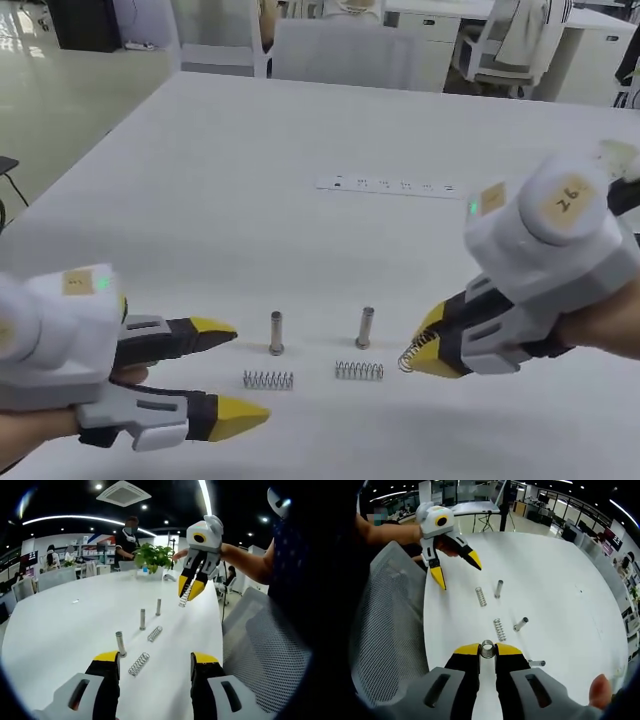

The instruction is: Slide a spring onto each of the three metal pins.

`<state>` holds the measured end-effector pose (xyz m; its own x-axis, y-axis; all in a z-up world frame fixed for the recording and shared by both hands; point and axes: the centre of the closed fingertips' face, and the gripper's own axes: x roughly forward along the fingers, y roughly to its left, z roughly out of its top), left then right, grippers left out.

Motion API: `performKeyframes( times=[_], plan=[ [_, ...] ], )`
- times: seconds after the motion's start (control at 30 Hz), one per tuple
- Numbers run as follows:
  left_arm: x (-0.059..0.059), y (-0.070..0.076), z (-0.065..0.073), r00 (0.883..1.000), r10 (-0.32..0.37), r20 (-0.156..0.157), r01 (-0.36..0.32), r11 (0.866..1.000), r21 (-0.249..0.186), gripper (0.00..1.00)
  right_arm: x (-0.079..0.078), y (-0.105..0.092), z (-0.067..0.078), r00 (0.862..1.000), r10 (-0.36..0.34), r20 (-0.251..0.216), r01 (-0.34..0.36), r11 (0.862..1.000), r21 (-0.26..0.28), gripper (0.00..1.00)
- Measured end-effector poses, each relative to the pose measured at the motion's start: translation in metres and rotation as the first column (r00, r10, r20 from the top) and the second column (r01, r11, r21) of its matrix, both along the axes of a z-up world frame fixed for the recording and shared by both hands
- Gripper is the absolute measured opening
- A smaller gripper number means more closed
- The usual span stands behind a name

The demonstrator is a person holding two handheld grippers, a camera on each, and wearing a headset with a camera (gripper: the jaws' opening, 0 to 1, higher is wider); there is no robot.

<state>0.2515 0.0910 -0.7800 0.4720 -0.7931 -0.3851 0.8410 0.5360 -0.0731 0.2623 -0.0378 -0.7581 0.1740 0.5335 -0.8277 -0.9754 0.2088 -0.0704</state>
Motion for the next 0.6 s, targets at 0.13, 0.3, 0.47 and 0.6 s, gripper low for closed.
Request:
performKeyframes(
  times=[0.13, 0.3, 0.47, 0.6],
  plan=[
    [0.000, 0.004, 0.001, 1.000, 0.018, 0.000, -0.018, 1.000, -0.006, 0.53, 0.003, -0.006, 0.002, 1.000, -0.009, 0.001, 0.010, 1.000, -0.005, 0.08],
    [0.001, 0.010, -0.001, 0.999, 0.042, -0.003, -0.042, 0.999, -0.008, 0.55, 0.009, -0.014, 0.005, 1.000, -0.029, 0.006, 0.029, 1.000, -0.010, 0.08],
    [-0.001, 0.014, -0.007, 0.999, 0.053, -0.011, -0.053, 0.999, 0.004, 0.57, 0.018, -0.026, 0.009, 0.998, -0.057, 0.015, 0.057, 0.998, -0.015, 0.08],
    [-0.001, 0.016, -0.009, 0.998, 0.065, -0.017, -0.065, 0.998, 0.006, 0.59, 0.023, -0.034, 0.013, 0.997, -0.076, 0.022, 0.076, 0.997, -0.021, 0.08]
  ],
)
